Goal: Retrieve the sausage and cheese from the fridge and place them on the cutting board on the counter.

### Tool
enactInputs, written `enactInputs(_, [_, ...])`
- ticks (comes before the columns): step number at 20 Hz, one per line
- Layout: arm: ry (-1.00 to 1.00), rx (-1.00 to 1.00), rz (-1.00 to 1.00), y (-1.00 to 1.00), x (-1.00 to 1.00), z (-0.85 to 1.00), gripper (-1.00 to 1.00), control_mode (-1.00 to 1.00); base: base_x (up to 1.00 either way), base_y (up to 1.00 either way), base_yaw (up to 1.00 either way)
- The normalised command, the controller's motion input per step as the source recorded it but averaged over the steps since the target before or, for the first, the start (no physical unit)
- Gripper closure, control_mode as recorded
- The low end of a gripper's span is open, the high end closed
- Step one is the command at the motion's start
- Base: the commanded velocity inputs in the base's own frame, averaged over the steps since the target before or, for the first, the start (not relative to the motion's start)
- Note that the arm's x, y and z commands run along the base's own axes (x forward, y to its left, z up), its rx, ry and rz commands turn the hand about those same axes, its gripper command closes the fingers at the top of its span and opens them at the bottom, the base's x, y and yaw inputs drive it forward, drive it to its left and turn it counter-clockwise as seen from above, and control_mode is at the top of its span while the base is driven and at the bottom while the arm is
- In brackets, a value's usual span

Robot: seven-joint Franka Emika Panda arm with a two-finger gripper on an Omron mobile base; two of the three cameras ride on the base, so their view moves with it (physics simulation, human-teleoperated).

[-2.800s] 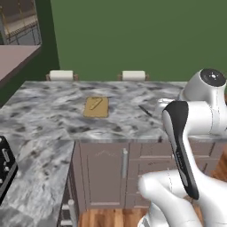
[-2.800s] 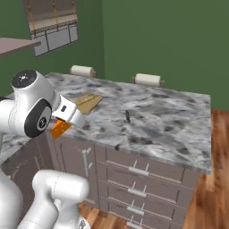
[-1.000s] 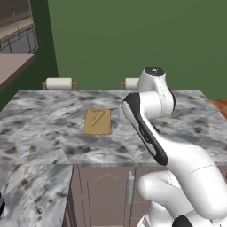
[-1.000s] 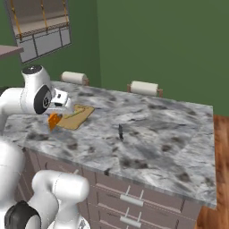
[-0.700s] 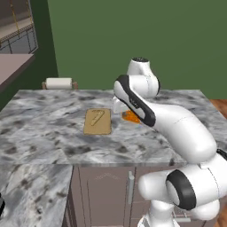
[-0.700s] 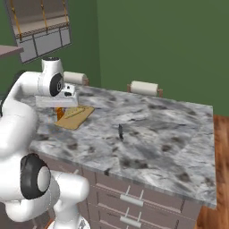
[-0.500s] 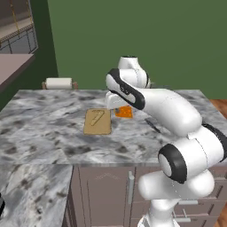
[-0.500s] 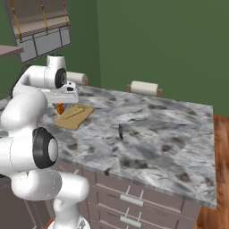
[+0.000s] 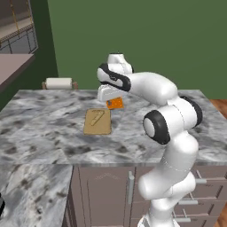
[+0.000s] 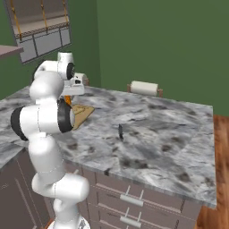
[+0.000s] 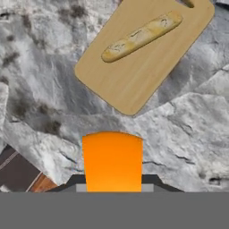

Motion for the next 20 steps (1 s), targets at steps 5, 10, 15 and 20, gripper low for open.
enactInputs(5, [-0.04, 0.0, 0.11, 0.02, 0.92, -0.43, 1.0, -1.0, 0.0, 0.0, 0.0])
enactInputs(10, [-0.1, 0.0, 0.13, 0.12, 0.65, -0.3, 1.0, -1.0, 0.0, 0.0, 0.0])
enactInputs(15, [-0.1, 0.01, 0.14, 0.21, 0.49, -0.12, 1.0, -1.0, 0.0, 0.0, 0.0])
enactInputs(20, [0.0, 0.0, 0.08, 0.21, 0.45, -0.3, 1.0, -1.0, 0.0, 0.0, 0.0])
